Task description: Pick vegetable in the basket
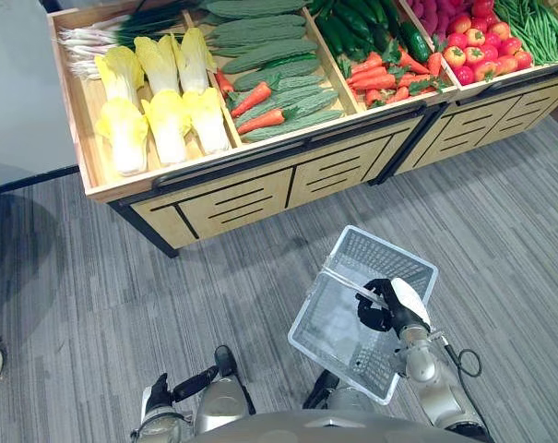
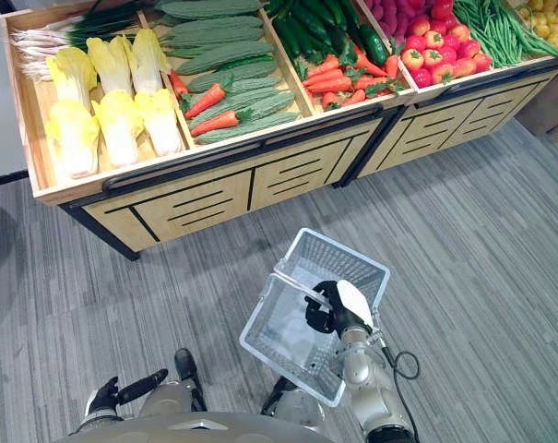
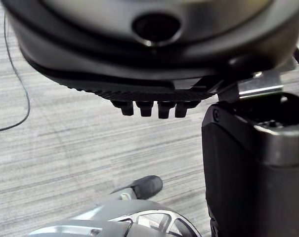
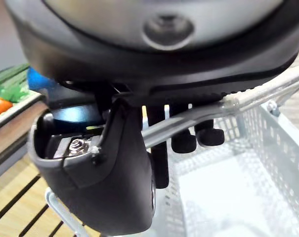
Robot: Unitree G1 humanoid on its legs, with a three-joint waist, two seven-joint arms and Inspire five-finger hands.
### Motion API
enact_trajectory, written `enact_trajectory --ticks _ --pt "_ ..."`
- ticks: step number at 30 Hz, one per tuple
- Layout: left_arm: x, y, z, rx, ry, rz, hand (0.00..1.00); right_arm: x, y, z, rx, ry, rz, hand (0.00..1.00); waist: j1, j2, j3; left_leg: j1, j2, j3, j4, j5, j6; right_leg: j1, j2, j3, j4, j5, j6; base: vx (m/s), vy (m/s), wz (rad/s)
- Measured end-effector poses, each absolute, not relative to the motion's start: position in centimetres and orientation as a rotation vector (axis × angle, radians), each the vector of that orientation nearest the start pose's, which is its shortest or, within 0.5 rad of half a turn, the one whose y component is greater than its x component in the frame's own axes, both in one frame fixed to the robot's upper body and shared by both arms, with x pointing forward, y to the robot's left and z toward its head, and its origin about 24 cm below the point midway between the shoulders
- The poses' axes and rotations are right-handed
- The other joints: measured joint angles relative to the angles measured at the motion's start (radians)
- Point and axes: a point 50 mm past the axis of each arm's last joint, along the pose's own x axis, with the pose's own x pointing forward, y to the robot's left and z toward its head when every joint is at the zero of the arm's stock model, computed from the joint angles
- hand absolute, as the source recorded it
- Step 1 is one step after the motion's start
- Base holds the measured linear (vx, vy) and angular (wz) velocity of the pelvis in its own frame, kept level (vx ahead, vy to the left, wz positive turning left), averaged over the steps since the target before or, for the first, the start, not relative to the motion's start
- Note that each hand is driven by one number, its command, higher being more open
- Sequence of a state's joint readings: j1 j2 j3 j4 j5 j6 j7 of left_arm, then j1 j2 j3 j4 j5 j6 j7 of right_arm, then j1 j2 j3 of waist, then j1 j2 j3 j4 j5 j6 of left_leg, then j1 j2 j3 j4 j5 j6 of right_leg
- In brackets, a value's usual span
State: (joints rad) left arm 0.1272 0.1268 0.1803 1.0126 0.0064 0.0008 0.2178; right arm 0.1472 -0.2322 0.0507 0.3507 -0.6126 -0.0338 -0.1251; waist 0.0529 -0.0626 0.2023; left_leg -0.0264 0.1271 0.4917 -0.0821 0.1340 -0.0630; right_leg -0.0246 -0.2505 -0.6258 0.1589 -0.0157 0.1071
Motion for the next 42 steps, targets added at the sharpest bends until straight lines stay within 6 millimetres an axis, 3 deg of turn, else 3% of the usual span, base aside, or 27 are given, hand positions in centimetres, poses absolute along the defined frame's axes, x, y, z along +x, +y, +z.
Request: enact_trajectory --ticks 3,4,7,9,11,14,17,19,20,27,32,37,42 --pt "7.9 23.7 -15.4 0.156 1.112 0.449 1.0 19.9 -21.3 -5.2 -0.867 0.394 0.035 0.0 -0.001 -0.013 0.017 0.003 -0.029 -0.022 -0.002 -0.022 0.007 -0.026 -0.061 0.004 0.109 -0.036 -0.004 -0.04 0.061 0.26" --pt "8.0 23.7 -15.4 0.161 1.108 0.446 1.0 20.3 -21.6 -4.8 -0.882 0.38 0.031 0.0 -0.002 -0.017 0.037 0.011 -0.035 -0.051 -0.002 -0.025 0.01 -0.051 -0.091 0.067 0.203 -0.038 -0.023 -0.04 0.068 0.47" --pt "8.0 24.7 -15.1 0.184 1.103 0.459 1.0 20.5 -21.3 -4.8 -0.886 0.373 0.047 0.0 0.001 -0.033 0.052 0.018 -0.047 -0.113 -0.001 -0.024 0.012 -0.062 -0.092 0.195 0.272 -0.014 -0.051 0.0 0.089 0.66" --pt "7.7 25.3 -15.0 0.182 1.106 0.485 1.0 20.7 -20.6 -4.8 -0.888 0.357 0.075 0.0 0.017 -0.042 0.055 0.014 -0.046 -0.134 -0.001 -0.025 0.014 -0.06 -0.087 0.219 0.273 0.012 -0.046 0.05 0.039 0.39" --pt "7.7 25.5 -15.0 0.177 1.102 0.499 1.0 21.0 -19.8 -4.7 -0.889 0.339 0.108 0.0 0.025 -0.031 0.062 -0.004 -0.041 -0.167 -0.001 -0.025 0.015 -0.059 -0.064 0.263 0.252 0.063 -0.036 0.06 0.039 0.36" --pt "7.3 25.8 -14.9 0.179 1.109 0.513 1.0 21.0 -19.1 -4.8 -0.889 0.327 0.144 0.0 0.034 -0.03 0.062 -0.018 -0.045 -0.192 0.0 -0.021 0.029 -0.031 -0.044 0.318 0.188 0.092 -0.001 0.12 0.028 0.3" --pt "7.0 25.8 -15.0 0.177 1.115 0.515 1.0 21.5 -18.5 -4.4 -0.885 0.288 0.166 0.0 0.056 -0.031 0.062 -0.024 -0.045 -0.188 0.01 -0.013 0.051 0.003 -0.031 0.328 0.11 0.095 0.012 0.14 -0.022 -0.03" --pt "7.1 25.7 -15.0 0.175 1.112 0.513 1.0 22.0 -18.1 -4.0 -0.884 0.257 0.182 0.0 0.055 -0.033 0.061 -0.031 -0.043 -0.193 0.011 -0.007 0.058 0.02 -0.024 0.322 0.073 0.084 0.027 0.09 -0.061 0.02" --pt "6.1 25.2 -15.4 0.152 1.141 0.511 1.0 20.5 -17.9 -5.1 -0.874 0.308 0.21 0.0 0.026 -0.029 0.026 -0.106 -0.012 -0.272 -0.007 0.085 -0.013 0.067 0.055 0.275 -0.075 -0.072 0.06 0.04 -0.036 0.02" --pt "6.2 25.2 -15.4 0.153 1.14 0.512 1.0 20.5 -18.1 -5.2 -0.866 0.316 0.204 0.0 0.025 -0.029 0.026 -0.102 -0.011 -0.262 -0.007 0.085 -0.013 0.064 0.055 0.29 -0.076 -0.071 0.06 0.0 0.0 -0.04" --pt "6.5 25.1 -15.2 0.158 1.116 0.504 1.0 20.8 -20.3 -5.8 -0.836 0.39 0.125 0.0 0.018 -0.022 0.027 -0.084 -0.014 -0.238 -0.008 0.084 -0.011 0.067 0.048 0.315 -0.077 -0.067 0.064 -0.01 0.0 -0.13" --pt "7.5 24.5 -15.0 0.181 1.058 0.468 1.0 22.0 -23.6 -5.6 -0.819 0.449 0.004 0.0 -0.005 0.008 0.029 -0.081 -0.02 -0.229 -0.008 0.083 -0.005 0.064 0.042 0.328 -0.076 -0.065 0.066 -0.01 0.004 -0.04" --pt "8.4 24.0 -14.7 0.178 1.011 0.449 1.0 21.9 -25.2 -5.5 -0.847 0.48 -0.042 0.0 -0.008 0.026 0.036 -0.07 -0.02 -0.233 -0.009 0.079 -0.006 0.079 0.043 0.324 -0.077 -0.067 0.064 0.0 0.0 0.0"
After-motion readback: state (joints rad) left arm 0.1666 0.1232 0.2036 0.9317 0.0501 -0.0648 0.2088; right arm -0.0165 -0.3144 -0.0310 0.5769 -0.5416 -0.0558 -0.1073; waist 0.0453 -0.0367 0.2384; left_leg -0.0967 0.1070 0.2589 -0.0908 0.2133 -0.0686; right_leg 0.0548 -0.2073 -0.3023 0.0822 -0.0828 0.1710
